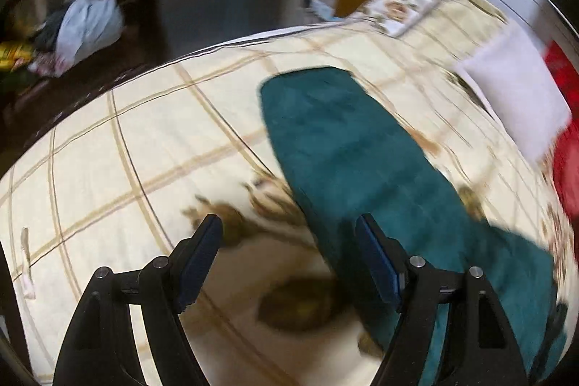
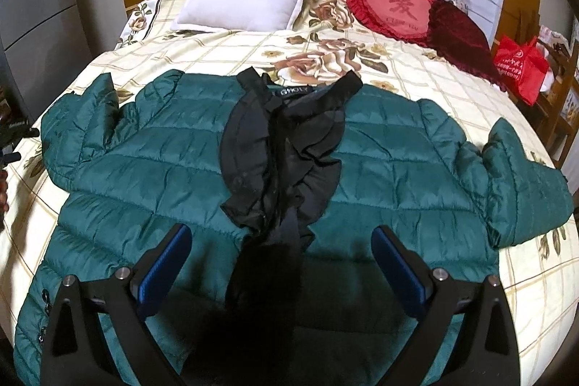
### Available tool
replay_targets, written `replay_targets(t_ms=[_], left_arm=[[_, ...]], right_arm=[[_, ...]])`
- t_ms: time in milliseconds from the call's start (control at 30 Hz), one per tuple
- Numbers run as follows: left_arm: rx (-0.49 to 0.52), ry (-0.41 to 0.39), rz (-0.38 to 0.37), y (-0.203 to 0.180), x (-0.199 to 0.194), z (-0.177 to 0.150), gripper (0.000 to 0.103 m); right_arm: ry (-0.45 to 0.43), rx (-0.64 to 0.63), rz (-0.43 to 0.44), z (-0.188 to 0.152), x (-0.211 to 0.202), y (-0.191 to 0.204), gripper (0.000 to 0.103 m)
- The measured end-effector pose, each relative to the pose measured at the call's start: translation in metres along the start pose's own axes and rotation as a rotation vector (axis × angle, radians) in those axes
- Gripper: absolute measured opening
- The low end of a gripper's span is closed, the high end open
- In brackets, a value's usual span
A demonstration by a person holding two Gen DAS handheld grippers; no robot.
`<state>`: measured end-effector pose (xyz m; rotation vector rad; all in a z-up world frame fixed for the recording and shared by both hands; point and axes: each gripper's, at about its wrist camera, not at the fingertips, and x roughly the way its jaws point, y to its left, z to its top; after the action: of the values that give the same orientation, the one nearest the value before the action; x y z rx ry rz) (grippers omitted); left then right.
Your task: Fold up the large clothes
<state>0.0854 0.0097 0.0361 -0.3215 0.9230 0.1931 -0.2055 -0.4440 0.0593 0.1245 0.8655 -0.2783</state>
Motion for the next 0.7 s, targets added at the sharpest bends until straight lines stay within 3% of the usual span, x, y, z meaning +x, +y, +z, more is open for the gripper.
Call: replay_targets(t_ms=[133,300,400,533,600,633,700], left_arm=[[-0.060,0.006,0.005,0.004,0.021,0.017,0.067],[-0.113,0.075,-0.067,-0.001,0.043,0.021,0.067],[-0.101,0.033,-0.041,-0.008,0.045,0.018,0.069],[-0.053,0.040,-0.023,-0.019,0.050,0.019,0.068],[-0.054,0.040,-0.087,-0.021,0.051,0.020,0.046],[-0.057,0.047,-0.098,-0.021,0.051,0.021,0.028],[-0.072,0.042,-0.128,-0.019,0.047,0.020,0.017]], right_arm=[[-0.002,-0.009,0.001,0.001,0.002,-0.001,0.101],[-0.004,0.027,0.032,0.002,0.005,-0.005,0.101],[0.001,0.022,0.038,0.001,0.008,-0.005,0.101],[-0.005,0.022,0.042,0.001,0.009,-0.005,0.101],[-0.003,0.027,0.042,0.001,0.010,-0.005,0.101],[0.001,0.029,0.044,0.000,0.011,-0.006,0.101],[0.011,0.034,0.050,-0.002,0.013,-0.006,0.101]])
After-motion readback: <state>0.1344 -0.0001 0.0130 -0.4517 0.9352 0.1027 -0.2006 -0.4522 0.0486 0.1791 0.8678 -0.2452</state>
